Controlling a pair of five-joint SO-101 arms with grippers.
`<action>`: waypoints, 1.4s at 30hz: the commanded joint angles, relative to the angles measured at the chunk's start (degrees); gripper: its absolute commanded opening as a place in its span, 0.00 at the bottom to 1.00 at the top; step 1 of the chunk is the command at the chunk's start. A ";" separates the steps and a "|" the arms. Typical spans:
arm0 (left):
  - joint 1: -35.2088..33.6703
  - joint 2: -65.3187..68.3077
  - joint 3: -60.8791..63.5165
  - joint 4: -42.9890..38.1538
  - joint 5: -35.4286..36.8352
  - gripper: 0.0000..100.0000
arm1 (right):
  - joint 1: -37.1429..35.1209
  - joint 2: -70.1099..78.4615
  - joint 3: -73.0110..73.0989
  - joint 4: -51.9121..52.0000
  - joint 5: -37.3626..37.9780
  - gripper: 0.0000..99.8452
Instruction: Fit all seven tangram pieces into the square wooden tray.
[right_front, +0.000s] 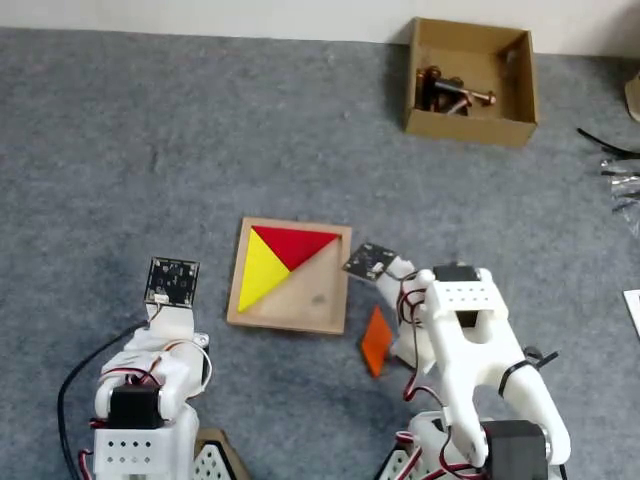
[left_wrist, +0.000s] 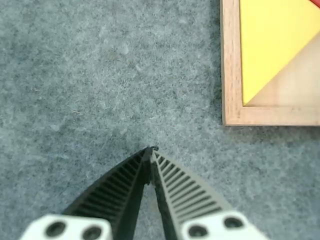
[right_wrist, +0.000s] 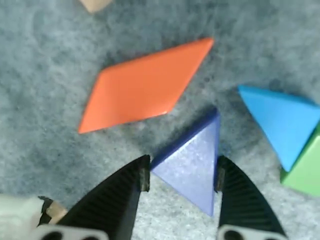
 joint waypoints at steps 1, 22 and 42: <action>0.66 -0.57 1.01 0.18 0.09 0.01 | 0.57 0.57 -0.22 -1.10 0.53 0.14; 0.66 -0.57 1.01 0.18 0.09 0.01 | 0.57 0.04 -0.66 -0.92 -1.76 0.11; 0.66 -0.57 1.01 0.18 0.09 0.01 | -2.42 0.04 -14.37 11.21 -4.92 0.11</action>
